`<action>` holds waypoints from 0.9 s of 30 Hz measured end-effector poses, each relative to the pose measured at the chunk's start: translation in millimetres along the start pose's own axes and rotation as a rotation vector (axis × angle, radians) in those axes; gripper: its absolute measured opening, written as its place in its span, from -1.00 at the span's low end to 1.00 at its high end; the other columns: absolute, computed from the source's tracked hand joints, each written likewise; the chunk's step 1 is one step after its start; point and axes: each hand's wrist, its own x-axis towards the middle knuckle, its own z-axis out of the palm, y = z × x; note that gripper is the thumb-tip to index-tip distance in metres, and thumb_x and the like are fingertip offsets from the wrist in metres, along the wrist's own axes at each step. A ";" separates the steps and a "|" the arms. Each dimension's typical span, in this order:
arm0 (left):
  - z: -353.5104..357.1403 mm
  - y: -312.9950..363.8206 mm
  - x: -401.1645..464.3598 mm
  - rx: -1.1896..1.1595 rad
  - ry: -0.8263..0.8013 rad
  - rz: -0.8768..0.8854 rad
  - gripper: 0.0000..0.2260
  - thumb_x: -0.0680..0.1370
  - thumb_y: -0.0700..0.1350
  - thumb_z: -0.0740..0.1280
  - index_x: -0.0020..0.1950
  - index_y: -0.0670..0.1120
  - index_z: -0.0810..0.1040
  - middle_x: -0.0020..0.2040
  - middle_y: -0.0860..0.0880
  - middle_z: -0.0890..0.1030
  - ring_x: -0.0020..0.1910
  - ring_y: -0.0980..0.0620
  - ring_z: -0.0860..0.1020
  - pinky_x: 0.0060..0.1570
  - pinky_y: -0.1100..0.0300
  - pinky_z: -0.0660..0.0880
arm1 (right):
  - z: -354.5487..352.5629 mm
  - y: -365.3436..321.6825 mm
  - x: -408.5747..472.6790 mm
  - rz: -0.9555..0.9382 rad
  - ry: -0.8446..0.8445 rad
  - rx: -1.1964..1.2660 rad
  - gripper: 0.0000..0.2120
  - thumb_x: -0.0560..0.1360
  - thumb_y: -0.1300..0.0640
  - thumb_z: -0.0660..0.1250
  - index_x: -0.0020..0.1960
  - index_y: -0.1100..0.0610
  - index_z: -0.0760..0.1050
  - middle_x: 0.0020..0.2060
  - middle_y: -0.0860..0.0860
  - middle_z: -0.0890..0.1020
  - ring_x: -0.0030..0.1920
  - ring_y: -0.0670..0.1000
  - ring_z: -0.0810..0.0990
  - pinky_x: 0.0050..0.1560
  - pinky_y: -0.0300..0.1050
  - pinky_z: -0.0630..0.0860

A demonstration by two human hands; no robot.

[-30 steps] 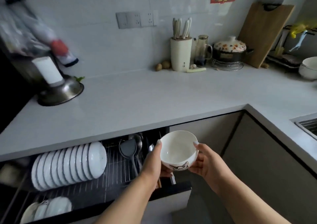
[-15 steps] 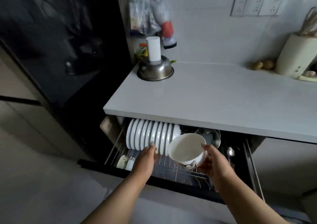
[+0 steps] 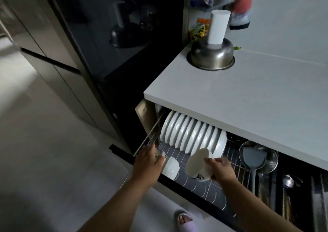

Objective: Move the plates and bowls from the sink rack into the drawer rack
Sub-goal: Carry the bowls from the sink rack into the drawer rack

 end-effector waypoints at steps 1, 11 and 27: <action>3.7 -1.7 5.3 0.039 -0.005 0.000 -0.42 0.61 0.19 0.07 0.56 -0.06 0.14 0.56 -0.09 0.16 0.54 -0.02 0.07 0.48 0.09 -0.01 | 5.4 3.6 8.5 0.028 -0.005 -0.033 -0.50 0.42 -0.02 0.44 0.20 0.24 0.39 -0.05 0.20 0.58 -0.14 0.14 0.60 -0.20 -0.02 0.59; 28.9 -14.8 46.9 0.367 -0.040 0.044 -0.38 0.63 0.20 -0.03 0.59 -0.07 -0.08 0.60 -0.05 -0.03 0.57 0.04 -0.13 0.52 0.02 -0.19 | 61.0 37.6 74.1 0.155 -0.098 -0.342 -0.42 0.31 -0.15 0.48 0.14 0.22 0.47 -0.16 0.10 0.65 -0.20 0.06 0.64 -0.28 -0.07 0.59; 36.2 -26.2 56.7 0.484 0.064 0.117 -0.31 0.50 0.24 -0.02 0.52 -0.13 0.25 0.46 -0.14 0.38 0.46 -0.07 0.31 0.44 0.01 0.22 | 121.3 60.5 102.9 0.255 -0.117 -0.526 -0.15 0.19 -0.28 0.50 0.26 0.20 0.32 -0.04 0.15 0.64 -0.11 0.12 0.66 -0.19 0.00 0.63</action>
